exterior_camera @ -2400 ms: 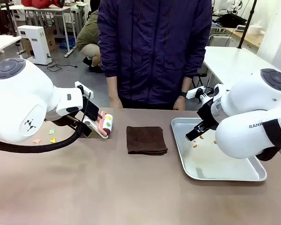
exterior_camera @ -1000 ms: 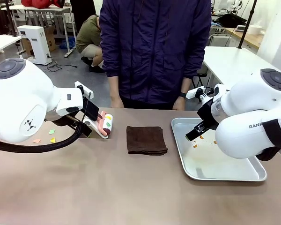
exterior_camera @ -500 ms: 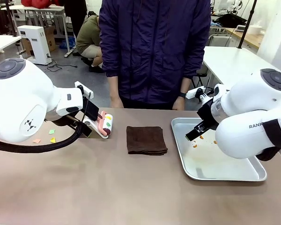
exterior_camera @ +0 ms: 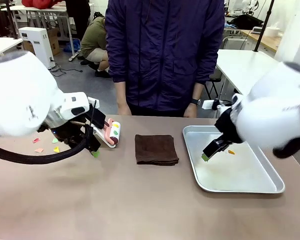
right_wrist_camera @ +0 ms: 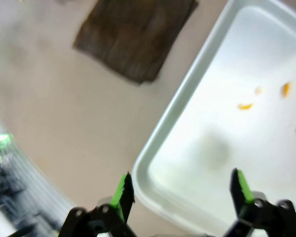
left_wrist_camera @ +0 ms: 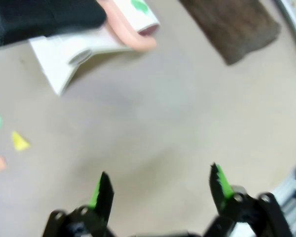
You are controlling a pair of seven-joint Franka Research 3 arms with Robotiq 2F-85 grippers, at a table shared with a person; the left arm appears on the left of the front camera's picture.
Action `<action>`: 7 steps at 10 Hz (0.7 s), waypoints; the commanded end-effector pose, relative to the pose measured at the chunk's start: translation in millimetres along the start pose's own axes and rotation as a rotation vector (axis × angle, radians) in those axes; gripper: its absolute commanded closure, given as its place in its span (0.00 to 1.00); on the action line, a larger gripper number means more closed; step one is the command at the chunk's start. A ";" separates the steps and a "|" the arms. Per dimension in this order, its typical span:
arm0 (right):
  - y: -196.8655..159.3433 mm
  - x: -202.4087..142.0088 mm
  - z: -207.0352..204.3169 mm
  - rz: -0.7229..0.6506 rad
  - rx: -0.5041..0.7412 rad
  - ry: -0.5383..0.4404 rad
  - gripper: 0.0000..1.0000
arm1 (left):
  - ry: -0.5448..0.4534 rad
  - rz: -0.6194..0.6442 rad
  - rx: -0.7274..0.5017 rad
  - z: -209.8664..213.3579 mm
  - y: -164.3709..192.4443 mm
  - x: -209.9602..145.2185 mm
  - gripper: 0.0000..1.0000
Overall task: Clean the surface of the table.
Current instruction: Hold the Lint Roller with your left hand and the towel with your right hand.
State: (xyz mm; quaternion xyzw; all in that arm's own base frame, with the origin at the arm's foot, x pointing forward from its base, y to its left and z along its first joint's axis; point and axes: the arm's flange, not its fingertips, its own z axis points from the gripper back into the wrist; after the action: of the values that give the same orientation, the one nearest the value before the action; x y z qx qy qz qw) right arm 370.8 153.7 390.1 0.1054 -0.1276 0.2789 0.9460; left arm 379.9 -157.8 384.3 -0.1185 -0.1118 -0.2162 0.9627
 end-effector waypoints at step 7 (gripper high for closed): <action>-132.1 -142.8 125.1 -0.610 0.620 -0.308 0.00 | -0.441 0.314 -0.447 170.9 142.7 -125.1 0.00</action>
State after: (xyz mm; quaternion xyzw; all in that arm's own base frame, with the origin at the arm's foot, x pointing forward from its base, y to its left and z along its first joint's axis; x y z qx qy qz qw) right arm 327.6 -42.4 475.5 0.4280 -0.1061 0.0357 0.8968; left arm 327.5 44.1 521.3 -0.3638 -0.2240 -0.0627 0.9020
